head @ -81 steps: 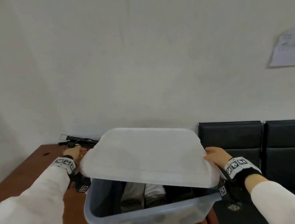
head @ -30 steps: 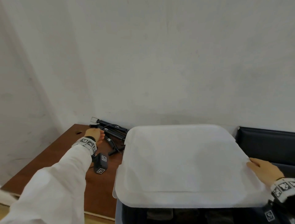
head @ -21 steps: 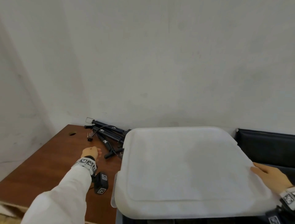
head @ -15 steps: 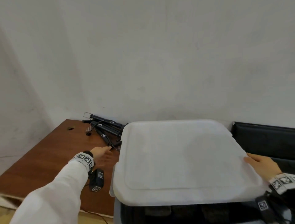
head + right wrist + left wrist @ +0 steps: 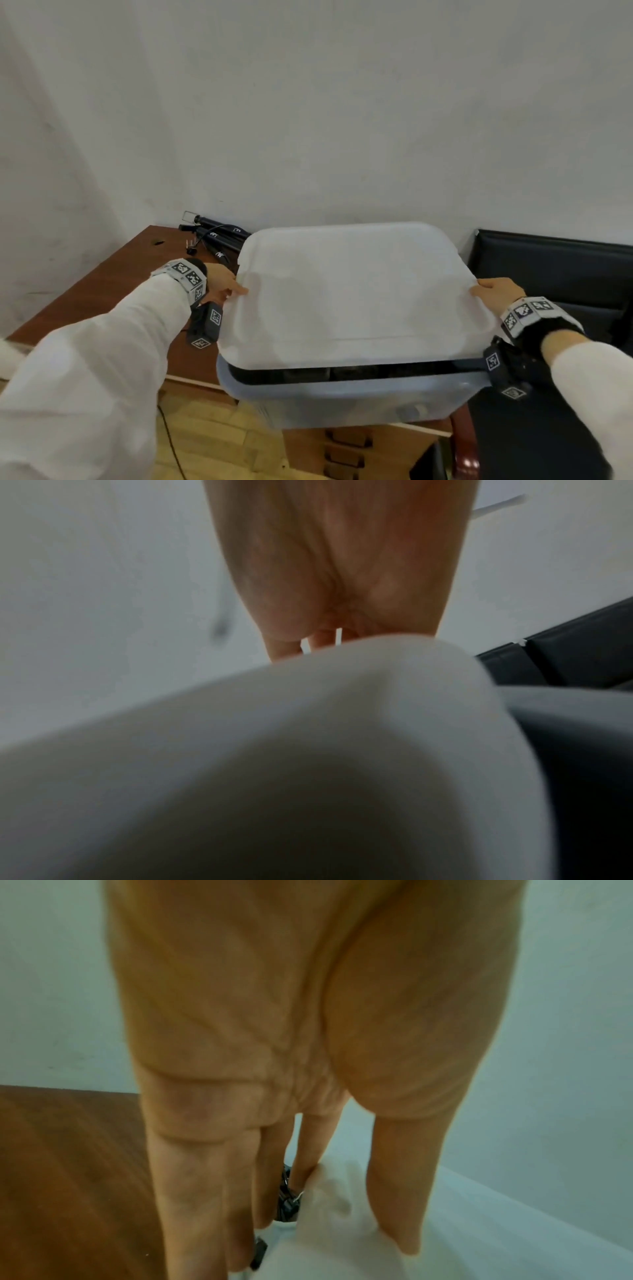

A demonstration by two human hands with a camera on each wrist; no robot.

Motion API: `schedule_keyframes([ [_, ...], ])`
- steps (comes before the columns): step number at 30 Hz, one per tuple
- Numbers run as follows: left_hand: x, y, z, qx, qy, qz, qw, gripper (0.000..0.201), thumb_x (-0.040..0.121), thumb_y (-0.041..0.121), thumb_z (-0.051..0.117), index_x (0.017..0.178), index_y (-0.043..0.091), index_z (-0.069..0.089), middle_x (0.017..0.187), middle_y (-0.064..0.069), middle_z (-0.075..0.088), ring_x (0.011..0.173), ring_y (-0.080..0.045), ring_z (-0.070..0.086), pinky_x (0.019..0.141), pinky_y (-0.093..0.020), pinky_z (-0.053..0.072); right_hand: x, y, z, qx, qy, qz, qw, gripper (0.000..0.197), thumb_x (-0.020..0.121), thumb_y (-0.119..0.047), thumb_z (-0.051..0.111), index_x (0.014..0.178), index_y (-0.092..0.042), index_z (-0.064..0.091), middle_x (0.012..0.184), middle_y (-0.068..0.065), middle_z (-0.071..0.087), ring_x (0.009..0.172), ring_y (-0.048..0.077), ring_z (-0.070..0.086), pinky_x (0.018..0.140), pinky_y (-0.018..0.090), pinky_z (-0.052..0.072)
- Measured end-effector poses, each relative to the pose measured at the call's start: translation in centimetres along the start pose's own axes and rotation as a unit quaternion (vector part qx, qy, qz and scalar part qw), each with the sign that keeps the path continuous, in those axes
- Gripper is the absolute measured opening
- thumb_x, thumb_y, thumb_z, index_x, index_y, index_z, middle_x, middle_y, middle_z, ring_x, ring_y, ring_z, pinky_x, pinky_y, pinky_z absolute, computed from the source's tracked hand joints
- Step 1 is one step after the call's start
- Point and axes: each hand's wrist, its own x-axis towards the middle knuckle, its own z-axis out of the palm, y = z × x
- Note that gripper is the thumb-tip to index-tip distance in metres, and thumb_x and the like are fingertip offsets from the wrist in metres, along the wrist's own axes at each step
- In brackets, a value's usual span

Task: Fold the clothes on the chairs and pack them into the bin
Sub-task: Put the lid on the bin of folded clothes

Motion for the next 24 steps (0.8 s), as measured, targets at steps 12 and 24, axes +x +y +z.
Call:
schedule_keyframes([
  [12, -2.3, -0.9, 3.2, 0.02, 0.051, -0.053, 0.997, 0.04, 0.088, 0.023, 0.065, 0.119, -0.002, 0.059, 0.101, -0.013, 0.064, 0.079, -0.022, 0.057, 0.078, -0.032, 0.05, -0.9, 2.4, -1.1, 0.004, -0.01, -0.008, 1.0, 0.028, 0.088, -0.025, 0.061, 0.102, -0.002, 0.07, 0.092, 0.014, 0.062, 0.079, 0.028, 0.053, 0.08, 0.034, 0.046],
  [24, -0.5, -1.5, 3.4, -0.022, 0.069, -0.044, 0.996, 0.044, 0.086, 0.022, 0.067, 0.124, 0.002, 0.058, 0.123, -0.013, 0.062, 0.113, -0.028, 0.059, 0.099, -0.037, 0.047, 1.8, 5.2, 0.5, 0.041, -0.069, 0.046, 0.996, 0.056, 0.086, -0.039, 0.066, 0.128, -0.001, 0.056, 0.133, 0.018, 0.055, 0.118, 0.035, 0.052, 0.097, 0.038, 0.04],
])
